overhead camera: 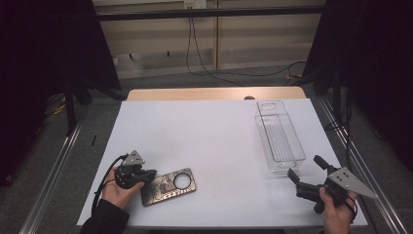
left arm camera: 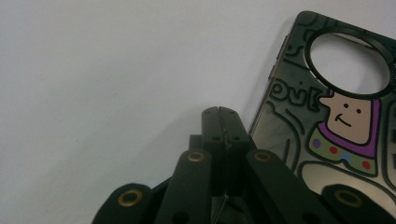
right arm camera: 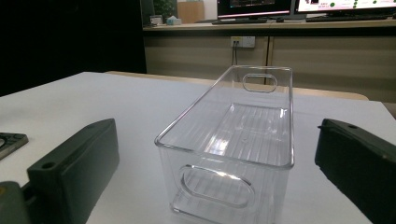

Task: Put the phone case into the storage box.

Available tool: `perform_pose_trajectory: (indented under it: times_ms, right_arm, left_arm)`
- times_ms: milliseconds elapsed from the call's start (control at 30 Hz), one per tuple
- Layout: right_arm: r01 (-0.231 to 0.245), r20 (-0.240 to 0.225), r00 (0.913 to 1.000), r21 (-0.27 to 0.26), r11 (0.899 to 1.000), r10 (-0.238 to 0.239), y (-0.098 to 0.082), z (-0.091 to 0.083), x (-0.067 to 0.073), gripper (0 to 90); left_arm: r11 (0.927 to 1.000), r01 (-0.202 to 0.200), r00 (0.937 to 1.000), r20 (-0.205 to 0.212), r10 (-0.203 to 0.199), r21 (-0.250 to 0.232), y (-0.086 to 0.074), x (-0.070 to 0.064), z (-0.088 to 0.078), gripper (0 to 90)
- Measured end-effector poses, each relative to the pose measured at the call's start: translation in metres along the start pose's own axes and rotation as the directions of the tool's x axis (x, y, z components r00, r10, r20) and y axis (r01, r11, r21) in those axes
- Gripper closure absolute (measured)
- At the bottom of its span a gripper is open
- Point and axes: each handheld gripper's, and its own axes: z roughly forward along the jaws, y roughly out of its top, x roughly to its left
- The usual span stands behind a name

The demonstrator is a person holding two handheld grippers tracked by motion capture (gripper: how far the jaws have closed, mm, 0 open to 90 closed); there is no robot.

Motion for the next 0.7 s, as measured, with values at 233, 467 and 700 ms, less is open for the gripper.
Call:
perform_pose_trajectory:
  times_ms: [233,467,700]
  right_arm:
    - [0.001,-0.002,1.0,0.002,1.0,-0.001,0.0,0.0,0.0,0.0]
    - [0.002,-0.002,1.0,0.001,1.0,-0.002,0.0,0.0,0.0,0.0]
    - [0.001,-0.002,1.0,0.0,1.0,-0.001,0.0,0.0,0.0,0.0]
  left_arm:
    - [0.9999,-0.014,0.9998,0.013,0.014,0.008,-0.001,-0.007,-0.002,90.0]
    - [1.0,-0.006,0.9999,0.015,0.006,0.0,-0.002,-0.006,-0.003,89.9]
    - [0.9957,0.036,0.999,-0.025,-0.038,-0.086,-0.004,0.002,-0.011,86.6]
